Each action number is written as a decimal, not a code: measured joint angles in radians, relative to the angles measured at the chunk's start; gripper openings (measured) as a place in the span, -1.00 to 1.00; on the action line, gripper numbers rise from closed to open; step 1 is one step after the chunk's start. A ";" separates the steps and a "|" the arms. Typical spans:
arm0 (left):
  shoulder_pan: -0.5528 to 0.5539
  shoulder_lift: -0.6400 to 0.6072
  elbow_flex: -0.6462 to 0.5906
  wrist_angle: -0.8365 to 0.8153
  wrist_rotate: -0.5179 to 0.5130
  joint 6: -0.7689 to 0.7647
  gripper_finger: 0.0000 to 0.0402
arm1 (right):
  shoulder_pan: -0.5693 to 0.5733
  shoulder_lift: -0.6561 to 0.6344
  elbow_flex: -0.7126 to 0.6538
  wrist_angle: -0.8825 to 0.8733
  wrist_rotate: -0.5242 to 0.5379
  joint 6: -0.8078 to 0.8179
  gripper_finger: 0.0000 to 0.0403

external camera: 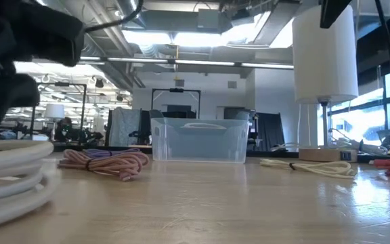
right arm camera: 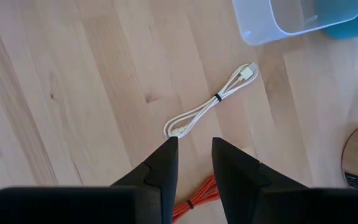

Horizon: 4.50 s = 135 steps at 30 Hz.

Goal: Pick & Place USB Port
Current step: Put the brown HDMI cable into the blue bin

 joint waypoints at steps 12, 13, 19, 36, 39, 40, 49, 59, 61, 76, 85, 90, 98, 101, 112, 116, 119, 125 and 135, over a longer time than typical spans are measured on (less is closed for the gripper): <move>-0.039 -0.020 0.000 0.055 -0.059 0.016 -0.08 | 0.000 0.000 0.000 0.004 -0.001 0.018 -0.50; -0.042 -0.020 0.000 0.068 -0.064 0.035 -0.08 | 0.000 0.000 0.000 0.004 -0.001 0.018 -0.50; -0.060 -0.018 0.000 0.097 -0.069 0.115 -0.08 | 0.000 0.000 0.000 0.003 -0.002 0.015 -0.50; -0.079 0.086 0.000 0.103 -0.095 0.197 -0.08 | 0.000 0.001 0.000 0.003 -0.002 0.015 -0.50; -0.079 0.117 0.000 0.110 -0.091 0.196 -0.08 | 0.000 0.001 0.000 0.004 -0.002 0.015 -0.50; -0.079 0.130 0.000 0.120 -0.084 0.196 -0.08 | 0.000 0.001 0.000 0.003 -0.002 0.015 -0.50; -0.079 0.195 0.005 0.153 -0.074 0.194 -0.15 | 0.000 0.001 0.000 0.003 -0.002 0.015 -0.50; -0.083 0.161 0.000 0.149 -0.075 0.246 -0.86 | 0.000 0.001 0.000 0.003 -0.002 0.015 -0.50; -0.093 0.143 0.006 0.140 -0.055 0.257 -0.86 | 0.000 0.001 0.000 0.003 -0.002 0.015 -0.50; 0.078 -0.089 0.158 0.184 -0.441 0.967 -0.86 | 0.000 0.001 0.000 0.003 0.049 0.014 -0.50; 0.659 -0.097 0.300 0.034 -0.272 1.166 -0.86 | 0.001 0.001 0.001 0.004 0.051 -0.004 -0.50; 0.902 -0.086 0.455 -0.029 -0.118 1.230 -0.86 | 0.006 0.001 0.001 0.006 0.097 -0.016 -0.50; 1.114 0.065 0.719 -0.216 -0.003 1.338 -0.86 | -0.026 0.001 0.001 0.000 0.150 -0.090 -0.50; 1.160 0.155 0.796 -0.272 0.008 1.393 -0.86 | -0.043 0.001 0.001 -0.016 0.175 -0.090 -0.50; 1.281 0.450 0.976 -0.305 0.087 1.463 -0.86 | -0.106 0.001 0.001 -0.075 0.208 -0.135 -0.50; 1.298 0.519 1.009 -0.298 0.108 1.461 -0.86 | -0.121 0.001 0.001 -0.091 0.208 -0.136 -0.50; 1.296 0.571 1.021 -0.298 0.106 1.473 -0.86 | -0.132 0.001 0.001 -0.091 0.208 -0.136 -0.50; 1.298 0.636 1.028 -0.256 0.092 1.461 -0.86 | -0.135 0.001 0.001 -0.093 0.208 -0.134 -0.50; 1.299 0.685 1.029 -0.240 0.057 1.423 -0.86 | -0.135 0.001 0.001 -0.092 0.208 -0.113 -0.50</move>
